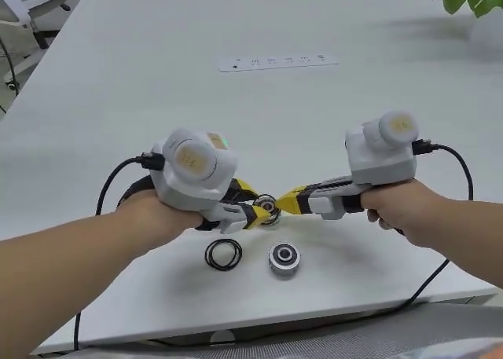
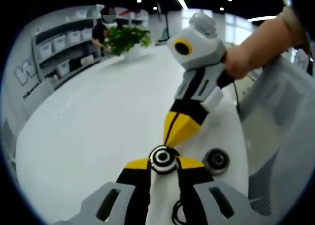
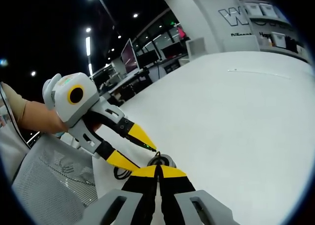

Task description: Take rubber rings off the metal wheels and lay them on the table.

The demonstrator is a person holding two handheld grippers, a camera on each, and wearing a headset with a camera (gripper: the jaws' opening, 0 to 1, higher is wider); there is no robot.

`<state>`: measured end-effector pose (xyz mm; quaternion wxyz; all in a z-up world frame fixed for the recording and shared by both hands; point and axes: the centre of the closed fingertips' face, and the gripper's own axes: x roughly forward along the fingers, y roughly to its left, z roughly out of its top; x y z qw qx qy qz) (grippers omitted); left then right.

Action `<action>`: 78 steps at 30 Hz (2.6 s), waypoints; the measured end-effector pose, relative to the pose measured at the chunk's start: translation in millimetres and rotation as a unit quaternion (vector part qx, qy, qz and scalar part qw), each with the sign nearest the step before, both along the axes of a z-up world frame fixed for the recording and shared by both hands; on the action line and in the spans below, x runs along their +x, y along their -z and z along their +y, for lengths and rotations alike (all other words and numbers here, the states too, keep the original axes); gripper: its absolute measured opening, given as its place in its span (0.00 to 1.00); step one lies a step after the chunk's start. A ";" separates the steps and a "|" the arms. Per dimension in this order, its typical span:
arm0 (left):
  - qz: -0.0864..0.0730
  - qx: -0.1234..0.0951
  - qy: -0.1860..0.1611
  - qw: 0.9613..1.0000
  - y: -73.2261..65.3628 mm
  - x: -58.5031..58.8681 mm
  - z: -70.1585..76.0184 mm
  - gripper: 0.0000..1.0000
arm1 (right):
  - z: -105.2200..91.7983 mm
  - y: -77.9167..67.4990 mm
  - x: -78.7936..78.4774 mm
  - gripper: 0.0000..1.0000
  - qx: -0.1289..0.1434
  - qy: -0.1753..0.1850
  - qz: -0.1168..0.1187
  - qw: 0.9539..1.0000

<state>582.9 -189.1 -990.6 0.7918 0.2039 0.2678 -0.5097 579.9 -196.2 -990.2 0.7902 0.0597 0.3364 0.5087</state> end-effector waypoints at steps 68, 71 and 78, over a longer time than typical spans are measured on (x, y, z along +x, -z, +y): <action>-0.023 -0.076 -0.042 0.996 -67.2 -74.1 79.4 0.80 | 53.8 -32.2 -50.3 0.00 0.045 -0.076 0.022 0.996; -0.020 -0.076 -0.047 0.996 -66.0 -77.4 83.2 0.82 | 55.5 -29.6 -51.2 0.00 0.043 -0.080 0.025 0.996; -0.022 -0.080 -0.064 0.995 -66.4 -83.4 92.5 0.88 | 60.1 -20.3 -55.6 0.00 0.032 -0.093 0.032 0.995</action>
